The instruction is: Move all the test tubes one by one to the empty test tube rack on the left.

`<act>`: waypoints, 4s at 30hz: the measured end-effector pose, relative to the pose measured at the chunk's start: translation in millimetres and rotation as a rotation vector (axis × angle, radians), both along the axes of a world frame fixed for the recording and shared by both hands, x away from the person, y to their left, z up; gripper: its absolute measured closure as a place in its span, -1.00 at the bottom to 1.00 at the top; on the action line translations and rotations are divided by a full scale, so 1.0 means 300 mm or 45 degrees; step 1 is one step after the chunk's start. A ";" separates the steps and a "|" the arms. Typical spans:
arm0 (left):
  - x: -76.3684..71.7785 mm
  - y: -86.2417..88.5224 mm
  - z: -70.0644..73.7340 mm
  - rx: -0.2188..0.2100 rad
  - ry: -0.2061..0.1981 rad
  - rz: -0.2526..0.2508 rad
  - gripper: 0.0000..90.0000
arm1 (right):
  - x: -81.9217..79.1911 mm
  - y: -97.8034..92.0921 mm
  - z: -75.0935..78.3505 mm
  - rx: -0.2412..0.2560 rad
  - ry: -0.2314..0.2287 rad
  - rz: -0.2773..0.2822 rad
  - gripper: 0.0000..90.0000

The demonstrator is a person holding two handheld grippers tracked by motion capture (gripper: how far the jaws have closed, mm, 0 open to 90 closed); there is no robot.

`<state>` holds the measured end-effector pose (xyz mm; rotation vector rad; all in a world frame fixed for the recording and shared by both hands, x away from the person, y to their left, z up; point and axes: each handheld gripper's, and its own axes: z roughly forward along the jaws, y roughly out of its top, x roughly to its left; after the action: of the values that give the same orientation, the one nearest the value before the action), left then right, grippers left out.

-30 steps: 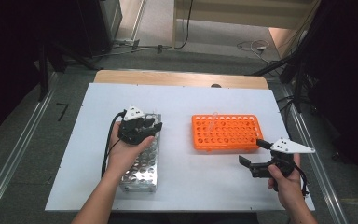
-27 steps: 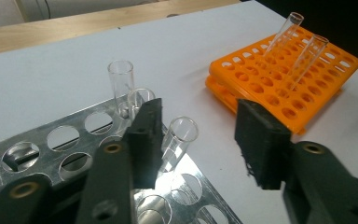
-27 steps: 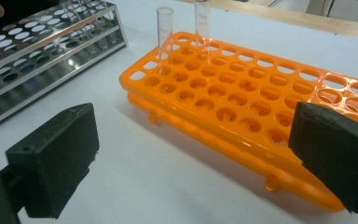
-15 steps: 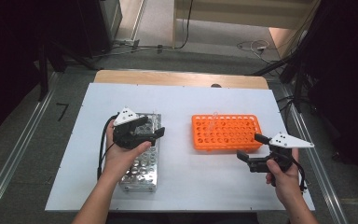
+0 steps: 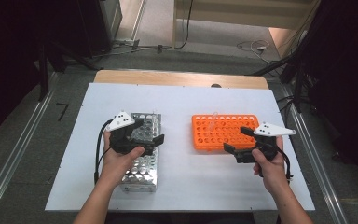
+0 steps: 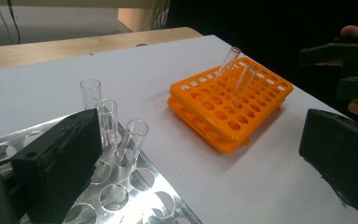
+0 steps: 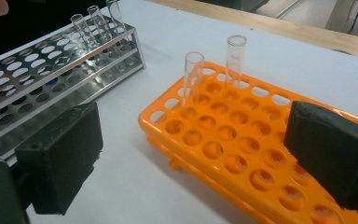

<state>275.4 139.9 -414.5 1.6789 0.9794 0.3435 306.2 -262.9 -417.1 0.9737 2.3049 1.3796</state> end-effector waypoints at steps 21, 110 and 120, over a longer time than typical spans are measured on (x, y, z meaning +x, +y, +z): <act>-0.009 0.000 -0.003 0.003 0.002 -0.004 -1.00 | 0.134 0.175 -0.076 -0.054 0.080 0.030 -0.54; -0.080 -0.197 0.055 0.084 -0.078 -0.186 -0.40 | -0.082 0.416 -0.022 -0.094 -0.074 0.230 0.64; -0.092 -0.222 0.051 0.110 -0.105 -0.208 0.21 | -0.110 0.450 -0.023 -0.105 -0.065 0.286 0.64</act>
<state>247.9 73.1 -399.3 1.7956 0.7704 0.3470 273.2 -127.9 -424.0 0.6637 2.4715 1.3604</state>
